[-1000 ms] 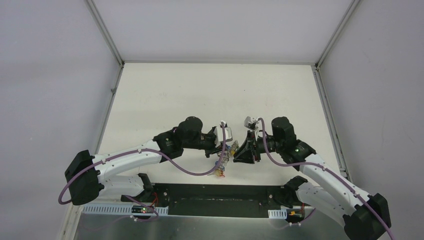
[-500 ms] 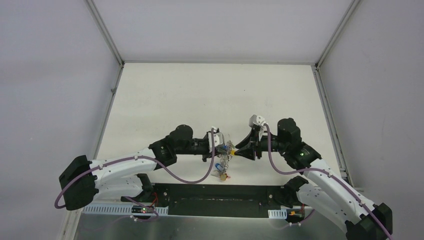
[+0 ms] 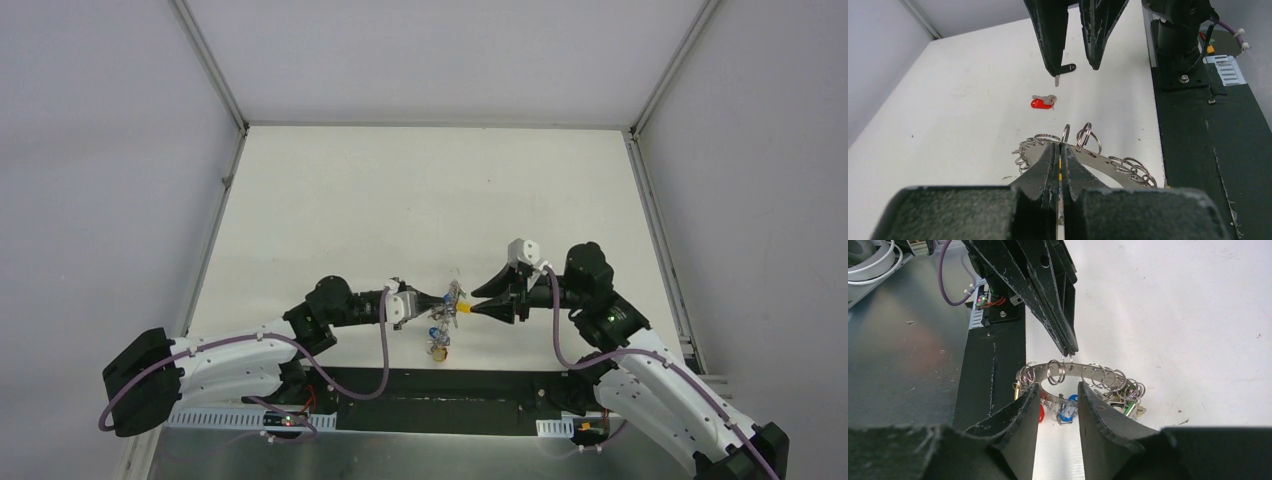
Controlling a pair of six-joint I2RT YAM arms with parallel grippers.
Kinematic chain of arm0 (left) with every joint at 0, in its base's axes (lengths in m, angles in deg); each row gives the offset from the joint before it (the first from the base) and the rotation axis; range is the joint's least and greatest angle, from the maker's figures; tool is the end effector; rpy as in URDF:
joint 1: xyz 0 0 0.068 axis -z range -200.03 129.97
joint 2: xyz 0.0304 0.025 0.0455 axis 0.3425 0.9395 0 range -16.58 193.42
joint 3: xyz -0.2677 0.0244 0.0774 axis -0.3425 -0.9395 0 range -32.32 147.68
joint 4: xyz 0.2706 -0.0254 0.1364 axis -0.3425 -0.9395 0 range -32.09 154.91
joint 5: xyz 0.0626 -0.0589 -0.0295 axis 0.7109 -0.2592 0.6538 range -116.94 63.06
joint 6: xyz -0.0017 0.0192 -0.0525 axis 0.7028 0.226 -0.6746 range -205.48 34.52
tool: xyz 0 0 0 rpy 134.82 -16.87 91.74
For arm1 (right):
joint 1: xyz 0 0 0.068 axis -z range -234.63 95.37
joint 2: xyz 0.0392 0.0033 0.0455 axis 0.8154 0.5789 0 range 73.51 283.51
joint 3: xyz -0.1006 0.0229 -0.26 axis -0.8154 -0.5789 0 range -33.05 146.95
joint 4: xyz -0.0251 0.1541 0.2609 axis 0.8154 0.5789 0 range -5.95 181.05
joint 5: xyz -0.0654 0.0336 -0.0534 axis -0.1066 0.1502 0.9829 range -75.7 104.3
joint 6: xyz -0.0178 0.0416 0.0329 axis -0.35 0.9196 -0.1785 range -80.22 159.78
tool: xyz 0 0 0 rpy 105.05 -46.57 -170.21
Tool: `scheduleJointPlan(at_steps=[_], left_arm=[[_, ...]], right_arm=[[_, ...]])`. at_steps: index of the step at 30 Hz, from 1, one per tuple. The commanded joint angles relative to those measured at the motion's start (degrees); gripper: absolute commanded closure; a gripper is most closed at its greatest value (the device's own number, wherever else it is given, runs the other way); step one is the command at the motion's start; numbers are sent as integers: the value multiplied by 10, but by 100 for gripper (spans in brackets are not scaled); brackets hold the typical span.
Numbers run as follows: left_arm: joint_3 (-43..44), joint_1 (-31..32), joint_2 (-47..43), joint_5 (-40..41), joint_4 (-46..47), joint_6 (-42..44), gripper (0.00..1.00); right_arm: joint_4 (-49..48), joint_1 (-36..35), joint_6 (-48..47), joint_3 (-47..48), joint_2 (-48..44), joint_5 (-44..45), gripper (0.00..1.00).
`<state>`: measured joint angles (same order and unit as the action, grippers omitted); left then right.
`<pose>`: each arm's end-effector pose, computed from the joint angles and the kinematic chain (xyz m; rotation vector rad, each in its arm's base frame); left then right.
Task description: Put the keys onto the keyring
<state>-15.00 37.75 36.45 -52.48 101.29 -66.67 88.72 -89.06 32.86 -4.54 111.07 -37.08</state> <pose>0.1119 -0.2087 0.2108 1.2699 1.0207 -0.8752 0.1447 0.1358 0.2691 -1.2328 1.3998 1.1411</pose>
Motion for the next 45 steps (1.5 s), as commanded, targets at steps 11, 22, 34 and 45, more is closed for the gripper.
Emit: scheduleJointPlan(at_steps=[11,22,34,45], left_arm=[[5,3,-32,17,91,-21,100],[18,3,-28,31,69,-69,100],[46,4,-10,30,62,-95,100],[49,3,1,21,67,-109,100]], right_arm=[[-123,-6,4,16,73,-40,68],[-153,-20,8,23,110,-28,72],[-151,-42,2,23,124,-20,72],[-155,-59,4,34,150,11,82]])
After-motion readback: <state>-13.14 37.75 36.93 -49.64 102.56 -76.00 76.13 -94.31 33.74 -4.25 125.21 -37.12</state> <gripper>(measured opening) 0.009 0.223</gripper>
